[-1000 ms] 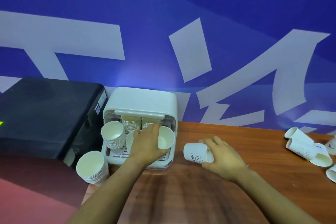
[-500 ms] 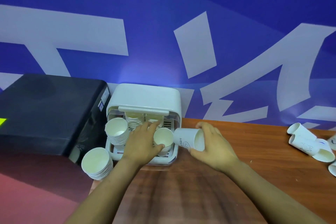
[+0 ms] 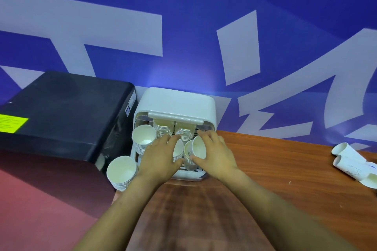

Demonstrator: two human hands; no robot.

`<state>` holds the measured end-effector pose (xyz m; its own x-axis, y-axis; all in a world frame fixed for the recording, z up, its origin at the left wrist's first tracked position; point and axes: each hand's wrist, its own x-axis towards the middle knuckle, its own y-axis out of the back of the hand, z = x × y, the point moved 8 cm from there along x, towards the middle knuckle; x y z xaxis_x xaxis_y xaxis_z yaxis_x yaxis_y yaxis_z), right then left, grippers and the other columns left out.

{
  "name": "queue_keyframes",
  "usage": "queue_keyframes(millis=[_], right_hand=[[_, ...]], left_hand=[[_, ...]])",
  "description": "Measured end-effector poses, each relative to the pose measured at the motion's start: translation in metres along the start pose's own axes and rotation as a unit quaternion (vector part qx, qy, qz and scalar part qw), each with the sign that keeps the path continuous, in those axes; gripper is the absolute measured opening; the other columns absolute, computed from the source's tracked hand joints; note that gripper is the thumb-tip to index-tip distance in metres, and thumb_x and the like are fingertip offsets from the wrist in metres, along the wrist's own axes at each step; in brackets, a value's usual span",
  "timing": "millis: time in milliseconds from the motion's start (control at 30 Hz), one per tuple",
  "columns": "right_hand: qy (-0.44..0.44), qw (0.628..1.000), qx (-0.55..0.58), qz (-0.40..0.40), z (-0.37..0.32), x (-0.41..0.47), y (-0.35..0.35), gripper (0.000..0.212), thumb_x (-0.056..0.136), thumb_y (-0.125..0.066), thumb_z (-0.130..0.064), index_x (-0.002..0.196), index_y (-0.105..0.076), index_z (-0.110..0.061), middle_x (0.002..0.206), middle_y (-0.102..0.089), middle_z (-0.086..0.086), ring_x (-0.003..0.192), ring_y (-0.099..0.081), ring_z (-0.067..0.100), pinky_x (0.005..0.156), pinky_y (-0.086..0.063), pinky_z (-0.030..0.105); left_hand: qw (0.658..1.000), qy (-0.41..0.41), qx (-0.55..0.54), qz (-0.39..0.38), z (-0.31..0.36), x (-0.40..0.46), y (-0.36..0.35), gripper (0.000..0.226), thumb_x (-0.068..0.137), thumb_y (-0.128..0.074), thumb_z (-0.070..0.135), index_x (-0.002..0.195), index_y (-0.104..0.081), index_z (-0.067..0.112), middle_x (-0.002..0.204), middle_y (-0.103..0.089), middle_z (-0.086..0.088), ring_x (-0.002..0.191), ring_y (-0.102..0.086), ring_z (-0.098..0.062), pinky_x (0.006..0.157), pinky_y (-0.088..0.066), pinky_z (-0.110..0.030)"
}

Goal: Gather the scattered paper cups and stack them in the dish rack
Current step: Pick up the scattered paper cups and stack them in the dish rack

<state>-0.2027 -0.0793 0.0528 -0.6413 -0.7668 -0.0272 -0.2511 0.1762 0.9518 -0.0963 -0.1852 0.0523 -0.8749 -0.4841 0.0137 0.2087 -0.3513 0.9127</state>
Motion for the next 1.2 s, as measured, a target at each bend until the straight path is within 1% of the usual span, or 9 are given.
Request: queue_keyframes(millis=[133,267,400,500,567,700,833,1033,1200], right_hand=[[-0.014,0.997,0.003,-0.080,0.003,-0.001,-0.014,0.084,0.081,-0.063,-0.048,0.150,-0.018,-0.030,0.156,-0.021,-0.005,0.136,-0.033,0.023,0.102,-0.039,0.036],[0.023,0.990,-0.052,-0.127,0.005,-0.009,-0.007,0.068,0.086,-0.058,-0.038,0.146,-0.028,-0.029,0.149,-0.036,-0.002,0.131,-0.041,0.024,0.099,-0.041,0.036],[0.050,0.986,-0.071,-0.142,0.014,-0.033,0.010,0.054,0.088,-0.055,-0.040,0.139,-0.039,-0.031,0.135,-0.051,-0.002,0.120,-0.052,0.021,0.093,-0.046,0.034],[0.049,0.987,-0.064,-0.142,0.031,-0.059,0.021,0.046,0.088,-0.055,-0.041,0.132,-0.047,-0.029,0.126,-0.055,-0.003,0.114,-0.054,0.019,0.087,-0.046,0.032],[0.038,0.987,-0.058,-0.147,0.049,-0.077,0.026,0.045,0.088,-0.056,-0.042,0.131,-0.049,-0.029,0.124,-0.057,-0.003,0.112,-0.054,0.018,0.087,-0.046,0.031],[0.010,0.988,-0.028,-0.154,0.098,-0.112,0.035,0.043,0.087,-0.057,-0.042,0.128,-0.052,-0.029,0.121,-0.059,-0.004,0.110,-0.055,0.016,0.085,-0.045,0.029],[-0.017,0.990,0.006,-0.139,0.166,-0.144,0.057,0.042,0.086,-0.059,-0.043,0.125,-0.054,-0.030,0.121,-0.060,-0.006,0.107,-0.057,0.012,0.087,-0.046,0.029],[-0.064,0.987,0.017,-0.148,0.296,-0.203,0.087,0.042,0.087,-0.057,-0.042,0.126,-0.053,-0.029,0.123,-0.059,-0.006,0.111,-0.055,0.013,0.089,-0.046,0.029],[-0.085,0.980,0.051,-0.172,0.371,-0.237,0.090,0.036,0.087,-0.059,-0.039,0.120,-0.057,-0.027,0.106,-0.058,-0.011,0.099,-0.056,0.009,0.089,-0.047,0.030]], left_hand=[[1.000,-0.003,0.006,-0.003,-0.001,-0.002,0.003,0.062,0.087,-0.057,0.041,0.143,-0.033,0.028,0.138,-0.045,0.002,0.122,-0.046,-0.023,0.097,-0.042,-0.035],[1.000,-0.011,0.012,-0.002,0.005,-0.007,0.007,0.060,0.087,-0.055,0.040,0.142,-0.034,0.028,0.137,-0.046,0.001,0.121,-0.047,-0.024,0.096,-0.043,-0.038],[1.000,-0.026,0.006,0.001,0.023,-0.015,0.008,0.055,0.088,-0.054,0.038,0.139,-0.037,0.027,0.132,-0.049,0.002,0.119,-0.049,-0.023,0.094,-0.044,-0.037],[0.999,-0.040,0.009,-0.003,0.048,-0.018,0.001,0.052,0.087,-0.053,0.037,0.137,-0.041,0.028,0.131,-0.050,0.002,0.114,-0.051,-0.024,0.092,-0.044,-0.038],[0.999,-0.052,0.007,-0.015,0.069,-0.023,-0.010,0.049,0.087,-0.053,0.037,0.134,-0.043,0.028,0.129,-0.052,0.002,0.112,-0.053,-0.025,0.091,-0.043,-0.038],[0.996,-0.074,0.018,-0.041,0.112,-0.033,-0.035,0.045,0.089,-0.052,0.042,0.131,-0.045,0.027,0.125,-0.055,0.002,0.112,-0.054,-0.023,0.089,-0.045,-0.035],[0.995,-0.077,0.035,-0.051,0.166,-0.037,-0.058,0.045,0.089,-0.054,0.041,0.130,-0.044,0.028,0.125,-0.053,0.003,0.114,-0.053,-0.022,0.091,-0.044,-0.035],[0.993,-0.072,0.041,-0.085,0.282,-0.039,-0.120,0.045,0.088,-0.053,0.042,0.130,-0.044,0.029,0.126,-0.053,0.003,0.117,-0.053,-0.021,0.094,-0.043,-0.035],[0.990,-0.064,0.026,-0.125,0.356,-0.055,-0.168,0.044,0.089,-0.052,0.042,0.130,-0.044,0.028,0.129,-0.053,0.001,0.119,-0.052,-0.023,0.096,-0.042,-0.035]])
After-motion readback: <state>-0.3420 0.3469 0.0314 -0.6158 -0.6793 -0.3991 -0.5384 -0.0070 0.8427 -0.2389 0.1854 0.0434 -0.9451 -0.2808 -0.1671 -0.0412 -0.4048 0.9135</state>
